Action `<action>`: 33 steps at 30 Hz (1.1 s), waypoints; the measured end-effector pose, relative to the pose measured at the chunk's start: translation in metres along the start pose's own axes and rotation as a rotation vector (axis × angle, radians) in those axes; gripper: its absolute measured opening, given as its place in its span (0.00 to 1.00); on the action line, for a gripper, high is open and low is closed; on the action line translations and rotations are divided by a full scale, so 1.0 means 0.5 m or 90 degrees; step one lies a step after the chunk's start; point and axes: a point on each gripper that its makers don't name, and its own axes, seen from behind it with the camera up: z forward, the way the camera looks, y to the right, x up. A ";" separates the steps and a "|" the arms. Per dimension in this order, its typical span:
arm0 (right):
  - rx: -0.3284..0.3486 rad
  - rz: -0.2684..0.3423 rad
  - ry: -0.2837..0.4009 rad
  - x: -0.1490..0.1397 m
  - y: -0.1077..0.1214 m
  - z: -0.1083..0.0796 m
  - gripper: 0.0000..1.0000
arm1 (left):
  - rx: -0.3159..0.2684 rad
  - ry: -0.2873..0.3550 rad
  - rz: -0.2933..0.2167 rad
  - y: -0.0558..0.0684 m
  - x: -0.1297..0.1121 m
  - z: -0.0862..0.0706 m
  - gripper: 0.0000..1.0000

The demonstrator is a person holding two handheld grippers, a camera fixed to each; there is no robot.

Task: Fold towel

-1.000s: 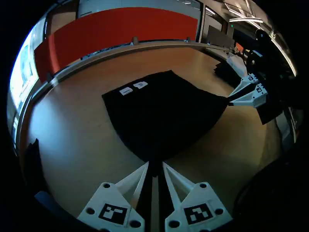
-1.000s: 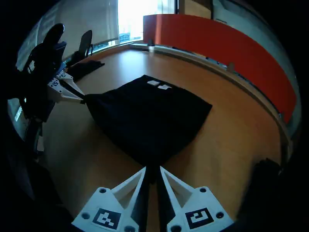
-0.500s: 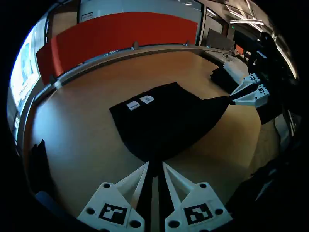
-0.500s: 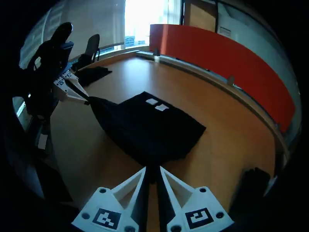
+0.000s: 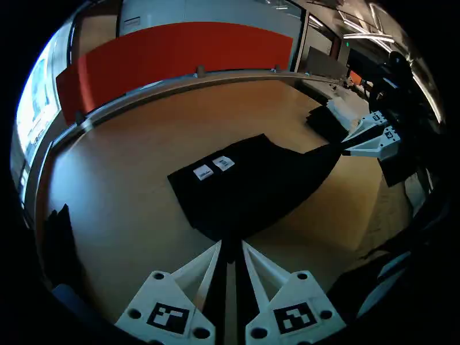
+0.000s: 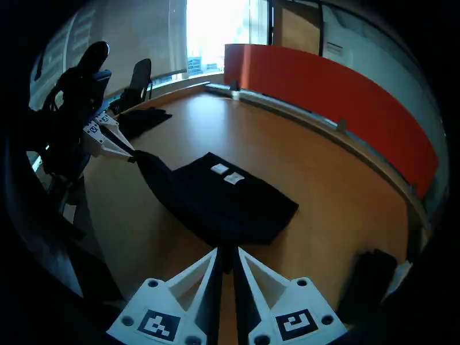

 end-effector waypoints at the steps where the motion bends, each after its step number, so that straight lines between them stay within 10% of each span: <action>1: 0.001 -0.001 -0.002 -0.002 -0.002 -0.002 0.11 | -0.001 -0.001 -0.001 0.001 0.000 -0.002 0.09; 18: 0.006 -0.006 -0.017 -0.005 -0.001 -0.001 0.11 | 0.001 -0.006 -0.004 0.004 0.013 -0.001 0.09; 33: -0.016 -0.011 -0.027 0.026 0.088 0.081 0.11 | 0.037 -0.019 -0.012 -0.054 0.063 0.079 0.09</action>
